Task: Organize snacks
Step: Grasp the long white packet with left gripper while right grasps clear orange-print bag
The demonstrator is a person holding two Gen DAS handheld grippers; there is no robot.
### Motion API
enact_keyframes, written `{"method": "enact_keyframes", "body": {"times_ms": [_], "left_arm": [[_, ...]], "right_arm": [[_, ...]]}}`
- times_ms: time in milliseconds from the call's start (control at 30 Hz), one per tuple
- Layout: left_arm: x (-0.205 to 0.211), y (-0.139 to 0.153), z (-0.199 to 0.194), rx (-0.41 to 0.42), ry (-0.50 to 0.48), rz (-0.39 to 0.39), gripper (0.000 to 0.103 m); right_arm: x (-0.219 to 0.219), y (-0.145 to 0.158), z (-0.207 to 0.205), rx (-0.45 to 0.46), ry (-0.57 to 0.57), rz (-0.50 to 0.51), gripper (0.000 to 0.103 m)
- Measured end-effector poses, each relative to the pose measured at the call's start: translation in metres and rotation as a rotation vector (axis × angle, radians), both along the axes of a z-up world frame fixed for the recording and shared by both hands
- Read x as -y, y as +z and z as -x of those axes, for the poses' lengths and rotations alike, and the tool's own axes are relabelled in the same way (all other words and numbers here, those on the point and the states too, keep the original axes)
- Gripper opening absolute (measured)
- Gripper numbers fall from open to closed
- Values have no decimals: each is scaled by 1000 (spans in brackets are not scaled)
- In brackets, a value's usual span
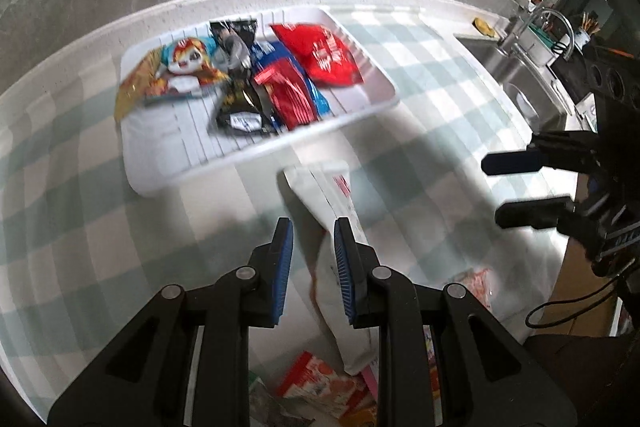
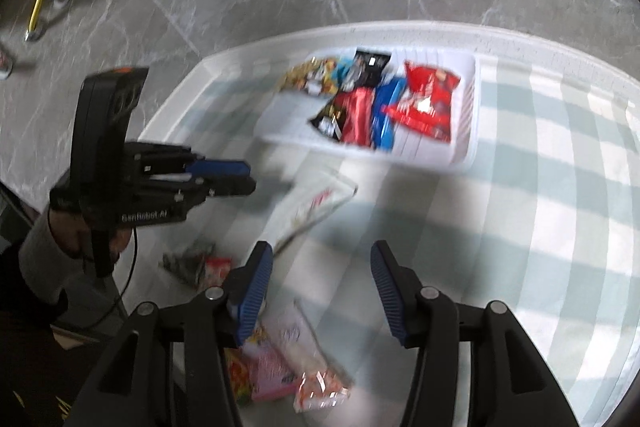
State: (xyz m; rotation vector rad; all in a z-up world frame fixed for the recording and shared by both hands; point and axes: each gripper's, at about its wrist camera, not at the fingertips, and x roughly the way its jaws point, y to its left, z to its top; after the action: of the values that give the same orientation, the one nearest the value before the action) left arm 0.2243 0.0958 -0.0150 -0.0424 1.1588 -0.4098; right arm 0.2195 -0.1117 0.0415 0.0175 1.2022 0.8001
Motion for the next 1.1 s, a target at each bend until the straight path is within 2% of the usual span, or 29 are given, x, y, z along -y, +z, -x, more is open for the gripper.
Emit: {"method": "enact_keyframes", "body": {"times_ms": [367,800,833,900,933,967,1033,1100], "left_arm": [[20,-13,12,-44,-55,7,20],[24,-26,9,-77,-55,4,20],[25,-26,9,-79,-54,5,22],[26,-27,8,-82,-53,1,35],[26,-28,7,-87,-50,2,51],[26,-29,7,-92,-47,12,55],[28,-29,7,-96,-56,35,55],[31,-28,7,-83,-60,10,55]], "right_arm": [[-20,-40,51,-4,166,152,54],[-29,-68,64,-19,266,230,54],[-30,-70,65,-15,272,235,54],[-31,-70,66,-5,284,242,54],[-31,-71,66,-1,290,246,54],[-32,-71,67,1,294,248,54],[-34,-71,66,5,301,251,54],[-36,-71,66,9,307,254,54]]}}
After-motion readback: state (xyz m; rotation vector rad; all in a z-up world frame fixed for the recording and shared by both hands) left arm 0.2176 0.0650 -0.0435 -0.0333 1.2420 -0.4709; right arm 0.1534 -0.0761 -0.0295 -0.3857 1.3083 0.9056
